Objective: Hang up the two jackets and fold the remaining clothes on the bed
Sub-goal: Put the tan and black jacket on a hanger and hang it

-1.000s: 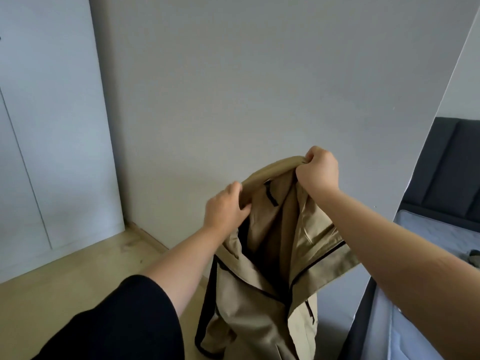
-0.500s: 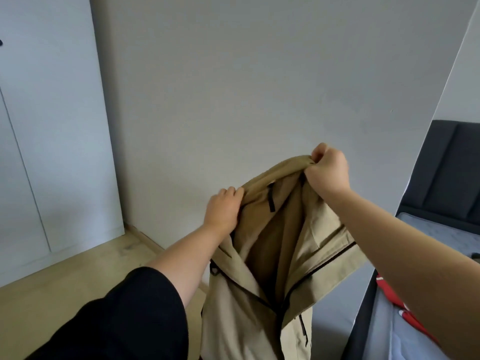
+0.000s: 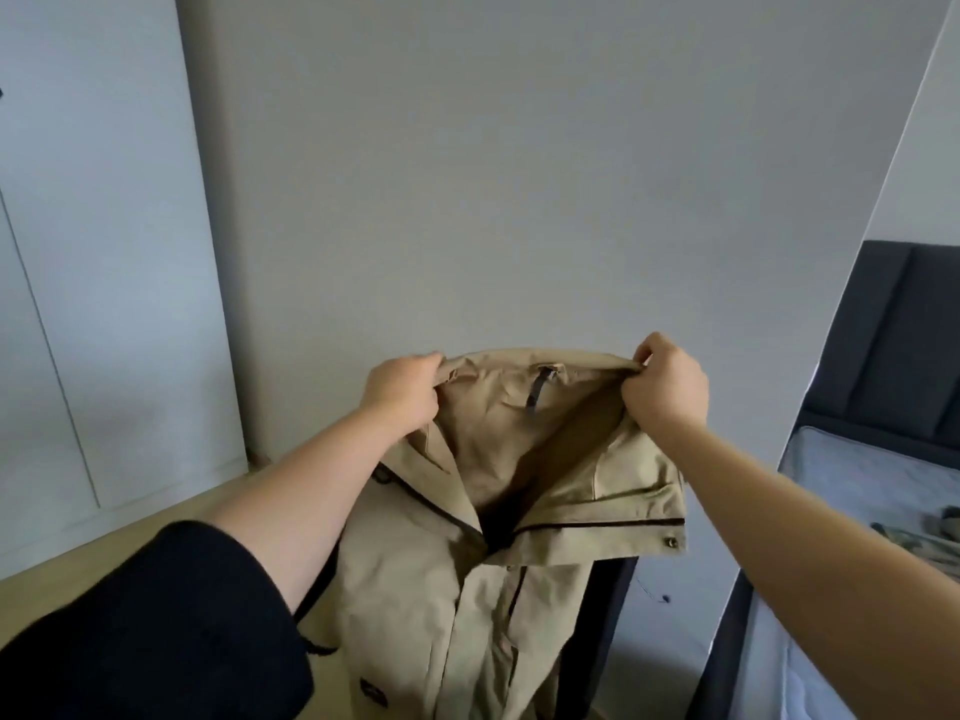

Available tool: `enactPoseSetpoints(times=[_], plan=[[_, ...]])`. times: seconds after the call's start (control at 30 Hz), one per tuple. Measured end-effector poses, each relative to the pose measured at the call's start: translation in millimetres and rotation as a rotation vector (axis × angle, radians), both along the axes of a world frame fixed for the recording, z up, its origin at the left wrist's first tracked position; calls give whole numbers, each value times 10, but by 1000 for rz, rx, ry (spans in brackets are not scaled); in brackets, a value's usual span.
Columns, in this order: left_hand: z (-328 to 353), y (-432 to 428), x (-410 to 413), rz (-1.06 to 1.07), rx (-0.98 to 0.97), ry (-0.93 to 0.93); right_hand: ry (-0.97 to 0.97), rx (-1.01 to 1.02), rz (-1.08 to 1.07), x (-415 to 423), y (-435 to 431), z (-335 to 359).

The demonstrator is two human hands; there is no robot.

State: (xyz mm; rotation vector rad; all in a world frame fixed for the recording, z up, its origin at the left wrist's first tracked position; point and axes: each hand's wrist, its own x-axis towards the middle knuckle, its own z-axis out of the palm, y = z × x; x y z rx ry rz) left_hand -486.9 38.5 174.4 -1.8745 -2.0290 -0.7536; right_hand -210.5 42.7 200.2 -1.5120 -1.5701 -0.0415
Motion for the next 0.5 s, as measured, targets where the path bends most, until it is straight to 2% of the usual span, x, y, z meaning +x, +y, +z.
enactPoseSetpoints(times=[0.03, 0.13, 0.2, 0.27, 0.37, 0.4, 0.5], plan=[[-12, -1, -25, -37, -30, 37, 16, -25, 45, -59, 2, 11], [28, -25, -4, -253, -127, -93, 130, -39, 181, -258, -53, -20], [6, -68, 105, -377, -254, -71, 214, -11, 248, -407, -98, -52], [-101, -100, 228, -362, -327, -66, 240, 0, 287, -534, -146, -68], [-214, -109, 353, -218, -203, -119, 293, 18, 273, -538, -159, -27], [-214, -102, 372, -172, -123, -133, 219, 16, 269, -486, -144, 3], [-63, -99, 393, -122, 105, -309, -298, -174, 330, -226, -91, 166]])
